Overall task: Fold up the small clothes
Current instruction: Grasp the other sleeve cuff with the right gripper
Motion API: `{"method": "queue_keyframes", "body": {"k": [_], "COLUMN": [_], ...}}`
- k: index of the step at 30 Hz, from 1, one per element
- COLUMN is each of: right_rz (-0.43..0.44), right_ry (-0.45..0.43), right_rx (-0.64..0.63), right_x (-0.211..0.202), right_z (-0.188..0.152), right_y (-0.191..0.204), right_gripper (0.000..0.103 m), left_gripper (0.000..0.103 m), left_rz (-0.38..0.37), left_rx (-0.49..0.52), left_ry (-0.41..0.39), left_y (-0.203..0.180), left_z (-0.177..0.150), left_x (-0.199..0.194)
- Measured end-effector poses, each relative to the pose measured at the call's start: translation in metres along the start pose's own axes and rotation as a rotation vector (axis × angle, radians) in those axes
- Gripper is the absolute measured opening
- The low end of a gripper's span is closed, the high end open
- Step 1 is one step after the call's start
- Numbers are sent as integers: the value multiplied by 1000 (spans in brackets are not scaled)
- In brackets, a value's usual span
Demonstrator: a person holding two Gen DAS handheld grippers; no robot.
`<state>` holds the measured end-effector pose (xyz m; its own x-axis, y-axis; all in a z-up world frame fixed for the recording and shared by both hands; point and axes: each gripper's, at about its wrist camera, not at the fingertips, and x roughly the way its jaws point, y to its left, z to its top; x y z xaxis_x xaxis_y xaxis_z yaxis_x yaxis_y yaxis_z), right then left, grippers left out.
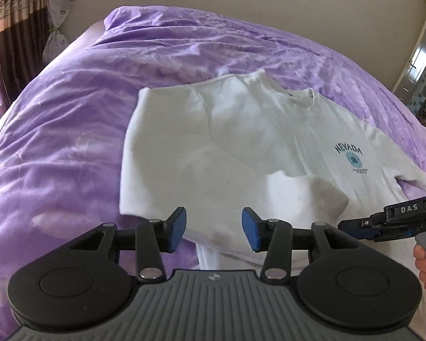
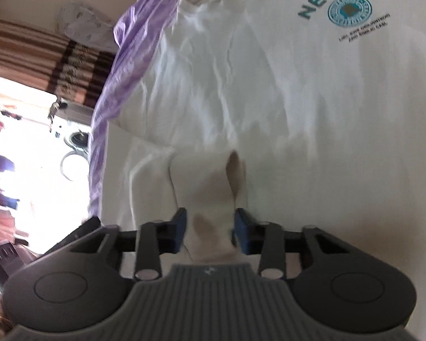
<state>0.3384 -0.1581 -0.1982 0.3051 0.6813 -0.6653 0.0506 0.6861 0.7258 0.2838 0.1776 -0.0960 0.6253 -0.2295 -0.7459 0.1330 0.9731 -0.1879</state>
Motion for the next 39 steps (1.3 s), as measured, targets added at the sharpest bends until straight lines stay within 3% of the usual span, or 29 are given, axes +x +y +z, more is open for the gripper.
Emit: {"method": "queue_keyframes", "body": {"k": [2, 5, 9, 11, 16, 18, 20, 22, 23, 24, 29, 33, 37, 39], "right_rz": [-5, 10, 67, 45, -69, -67, -60, -48, -42, -34, 9, 50, 93, 86], "right_ry": [5, 9, -46, -51, 86, 143, 133, 83, 52, 20, -52, -38, -29, -27], "right_rx": [-6, 5, -66, -113, -147, -132, -131, -105, -89, -71, 103, 219, 182, 151], "right_x": [0, -6, -35, -44, -16, -7, -15, -27, -33, -39, -36, -16, -11, -8], "right_z": [-3, -7, -19, -31, -63, -70, -69, -62, -56, -53, -23, -14, -18, -19], "right_y": [-1, 0, 15, 20, 5, -1, 1, 1, 0, -3, -31, -54, -50, -43], "right_gripper": [19, 1, 0, 0, 0, 0, 0, 13, 24, 44, 47, 47, 38, 7], "left_gripper": [51, 48, 45, 45, 45, 45, 45, 45, 45, 45, 45, 45, 45, 45], "left_rz": [16, 65, 82, 89, 121, 122, 121, 118, 113, 107, 95, 90, 123, 135], "left_rx": [20, 51, 40, 34, 27, 24, 24, 25, 23, 21, 7, -12, -31, -56], "left_ry": [14, 45, 67, 75, 95, 94, 91, 81, 72, 62, 22, 3, -5, -17], "left_y": [-4, -9, -6, -5, -3, -2, -3, -4, -4, -4, -4, 1, 9, 14], "left_z": [-4, -9, -13, -14, -16, -17, -18, -17, -16, -15, -6, -2, 1, 2], "left_x": [2, 7, 11, 12, 17, 16, 13, 8, 5, 2, -11, -18, -20, -24]}}
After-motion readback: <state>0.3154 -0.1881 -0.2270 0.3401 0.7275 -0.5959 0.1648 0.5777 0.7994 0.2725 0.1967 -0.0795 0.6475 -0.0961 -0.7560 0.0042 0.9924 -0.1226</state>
